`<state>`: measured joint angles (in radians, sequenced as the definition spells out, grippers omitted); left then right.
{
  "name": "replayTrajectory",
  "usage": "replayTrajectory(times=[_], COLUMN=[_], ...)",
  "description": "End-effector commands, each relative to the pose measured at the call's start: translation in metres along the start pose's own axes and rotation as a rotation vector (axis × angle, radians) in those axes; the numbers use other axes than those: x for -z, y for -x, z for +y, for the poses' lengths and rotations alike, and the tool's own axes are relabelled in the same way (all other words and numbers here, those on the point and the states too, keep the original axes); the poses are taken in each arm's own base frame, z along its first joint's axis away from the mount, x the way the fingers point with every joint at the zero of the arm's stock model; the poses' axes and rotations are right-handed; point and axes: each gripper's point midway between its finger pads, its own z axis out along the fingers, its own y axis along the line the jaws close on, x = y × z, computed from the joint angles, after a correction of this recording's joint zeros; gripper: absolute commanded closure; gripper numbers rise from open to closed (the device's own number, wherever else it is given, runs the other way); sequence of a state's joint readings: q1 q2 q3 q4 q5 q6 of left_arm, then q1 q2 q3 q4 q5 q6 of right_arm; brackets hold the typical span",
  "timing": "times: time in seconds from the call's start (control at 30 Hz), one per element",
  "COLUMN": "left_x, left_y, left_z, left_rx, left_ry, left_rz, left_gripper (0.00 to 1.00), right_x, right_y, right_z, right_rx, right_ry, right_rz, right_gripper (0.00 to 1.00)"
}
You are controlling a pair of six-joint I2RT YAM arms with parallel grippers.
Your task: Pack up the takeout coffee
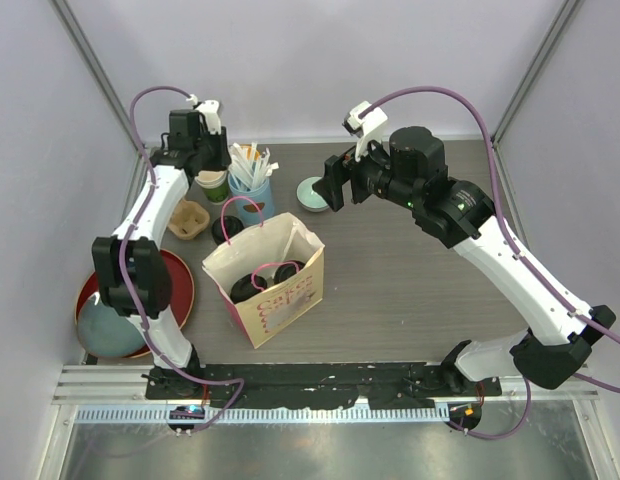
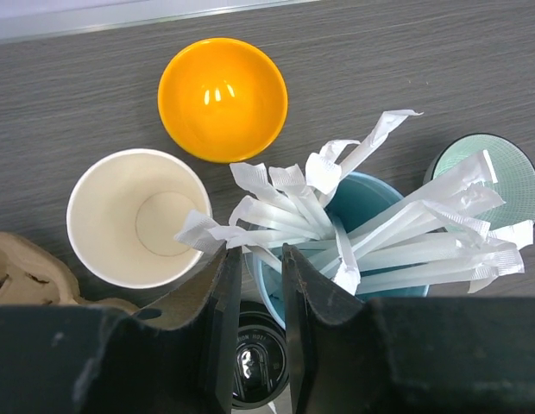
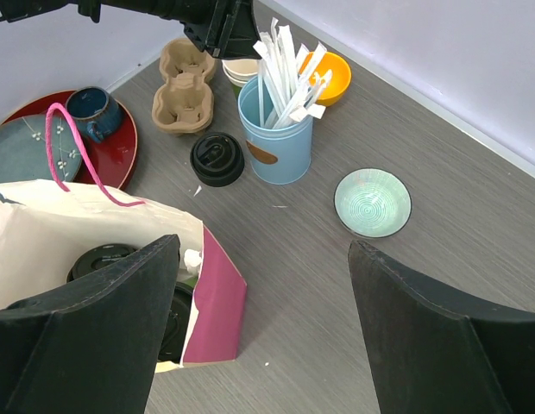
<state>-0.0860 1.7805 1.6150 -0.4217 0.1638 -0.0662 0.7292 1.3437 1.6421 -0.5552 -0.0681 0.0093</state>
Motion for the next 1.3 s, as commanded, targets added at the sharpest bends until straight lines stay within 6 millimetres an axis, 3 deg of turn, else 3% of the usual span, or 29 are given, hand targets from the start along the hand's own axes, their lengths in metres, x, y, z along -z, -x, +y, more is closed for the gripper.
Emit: replayTrajectory(times=[0.0,0.57,0.67,0.77,0.97,1.27], left_x=[-0.004,-0.020,-0.022,-0.019,-0.017,0.020], left_y=[0.025,0.035,0.035,0.037,0.036,0.057], left_z=[0.002,-0.012,-0.012,-0.013,-0.013,-0.025], left_rx=[-0.048,-0.141,-0.143,-0.153,-0.183,-0.186], left_ry=[0.009,-0.008,-0.003,-0.007,0.011,-0.019], left_rz=[-0.077,-0.097,-0.091,-0.092,-0.093,-0.124], left_gripper=[0.72,0.77,0.85,1.00,1.00,1.00], right_x=[0.008,0.009,0.008,0.009,0.010,0.012], right_y=[0.014,0.008,0.007,0.006,0.003,0.003], right_z=[0.001,0.007,0.008,0.010,0.011,0.012], right_rx=[0.009,0.008,0.008,0.007,0.007,0.007], right_ry=[0.005,0.038,0.050,0.058,0.065,0.070], right_rz=[-0.047,-0.029,-0.024,-0.016,-0.008,-0.012], right_gripper=[0.16,0.16,0.16,0.16,0.16,0.16])
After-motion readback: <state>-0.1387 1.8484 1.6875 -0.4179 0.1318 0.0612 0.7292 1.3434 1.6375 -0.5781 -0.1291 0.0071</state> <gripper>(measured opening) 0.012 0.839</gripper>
